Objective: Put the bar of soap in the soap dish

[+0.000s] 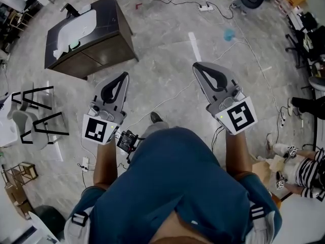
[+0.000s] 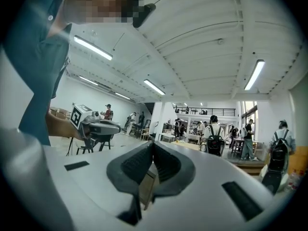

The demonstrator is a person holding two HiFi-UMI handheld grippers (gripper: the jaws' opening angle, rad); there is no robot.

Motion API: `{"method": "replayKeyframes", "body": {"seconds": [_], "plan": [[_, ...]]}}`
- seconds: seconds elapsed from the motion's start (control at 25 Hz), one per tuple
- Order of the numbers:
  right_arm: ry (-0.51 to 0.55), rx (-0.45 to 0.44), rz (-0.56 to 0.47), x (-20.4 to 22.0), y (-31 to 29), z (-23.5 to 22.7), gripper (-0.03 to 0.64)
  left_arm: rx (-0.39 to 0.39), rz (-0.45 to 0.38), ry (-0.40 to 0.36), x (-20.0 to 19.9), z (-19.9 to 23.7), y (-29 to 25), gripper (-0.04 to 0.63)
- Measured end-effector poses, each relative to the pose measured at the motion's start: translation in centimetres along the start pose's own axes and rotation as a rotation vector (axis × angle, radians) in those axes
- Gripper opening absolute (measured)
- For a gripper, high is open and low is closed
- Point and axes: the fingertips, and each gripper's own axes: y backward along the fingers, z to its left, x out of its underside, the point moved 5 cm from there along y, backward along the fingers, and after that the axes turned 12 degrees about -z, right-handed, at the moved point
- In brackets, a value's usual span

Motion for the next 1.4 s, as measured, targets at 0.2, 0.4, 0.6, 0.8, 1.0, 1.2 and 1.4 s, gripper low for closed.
{"method": "replayKeyframes", "body": {"seconds": [0.2,0.4,0.6,0.8,1.0,1.2,1.4], "plan": [[0.018,-0.002,0.011,0.5,-5.1,-1.2,0.014,-0.004,-0.023,0.009,1.1,5.1,-0.9,0.003],[0.036,-0.010,0.003,1.3,-9.9,-1.9,0.014,-0.009,0.005,0.015,2.5,9.5,-0.8,0.003],[0.026,-0.062,0.011,2.0,-13.9,-2.7,0.014,-0.064,-0.008,0.003,2.8,13.1,-0.6,0.003],[0.005,-0.126,0.002,3.8,-17.6,-5.2,0.014,-0.125,0.022,-0.016,4.2,15.8,-1.6,0.003],[-0.027,-0.210,-0.020,6.0,-21.7,-8.6,0.014,-0.214,0.061,-0.023,5.8,18.6,-3.7,0.003],[-0.049,-0.290,-0.051,7.8,-25.4,-12.7,0.014,-0.266,0.057,-0.074,7.1,21.0,-7.3,0.003],[-0.066,-0.362,-0.060,9.5,-27.8,-15.6,0.014,-0.354,0.136,-0.084,8.7,22.2,-8.8,0.003]]}}
